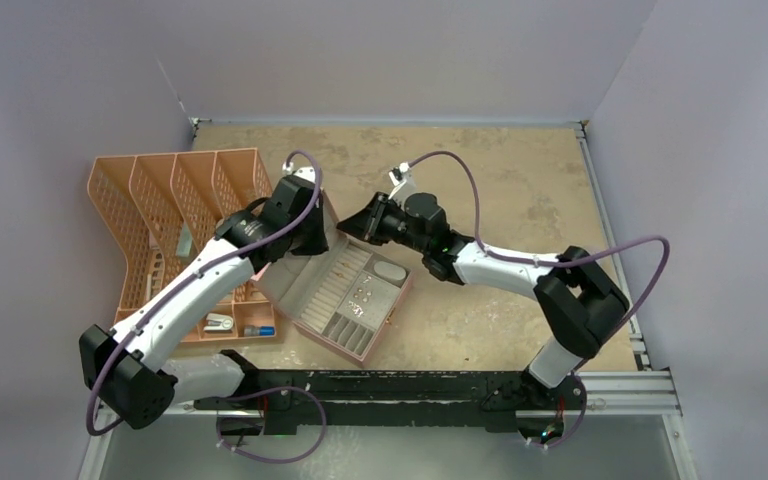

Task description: Organize the mixed jewelry

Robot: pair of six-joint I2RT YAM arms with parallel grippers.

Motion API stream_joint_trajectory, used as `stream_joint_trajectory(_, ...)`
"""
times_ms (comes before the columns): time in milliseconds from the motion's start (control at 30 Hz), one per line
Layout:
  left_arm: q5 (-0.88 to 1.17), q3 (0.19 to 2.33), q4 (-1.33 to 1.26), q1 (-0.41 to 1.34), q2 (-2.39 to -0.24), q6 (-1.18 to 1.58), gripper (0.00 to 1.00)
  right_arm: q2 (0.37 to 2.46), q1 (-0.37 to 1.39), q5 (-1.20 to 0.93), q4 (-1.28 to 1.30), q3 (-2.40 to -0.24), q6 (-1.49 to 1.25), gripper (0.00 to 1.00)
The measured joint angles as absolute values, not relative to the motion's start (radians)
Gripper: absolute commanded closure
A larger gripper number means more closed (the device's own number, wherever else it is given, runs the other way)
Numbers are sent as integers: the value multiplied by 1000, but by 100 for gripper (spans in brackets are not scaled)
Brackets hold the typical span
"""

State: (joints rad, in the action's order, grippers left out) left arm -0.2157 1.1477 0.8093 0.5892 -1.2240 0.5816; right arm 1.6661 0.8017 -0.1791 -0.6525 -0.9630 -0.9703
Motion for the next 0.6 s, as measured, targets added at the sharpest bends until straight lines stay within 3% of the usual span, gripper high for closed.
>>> stream_joint_trajectory(167,-105,1147,785,585,-1186,560,85,1613,797,-173,-623,-929,-972,83)
stream_joint_trajectory(333,22,1138,759,580,-1124,532,77,1552,797,-174,-572,-906,-961,73)
stream_joint_trajectory(400,82,1136,752,578,-1090,524,68,1519,797,-174,-559,-893,-950,70)
stream_joint_trajectory(500,133,1139,746,578,-1040,513,41,1460,797,-174,-530,-876,-930,67)
stream_joint_trajectory(600,108,1174,770,578,-1007,514,27,1417,797,-172,-496,-875,-913,62)
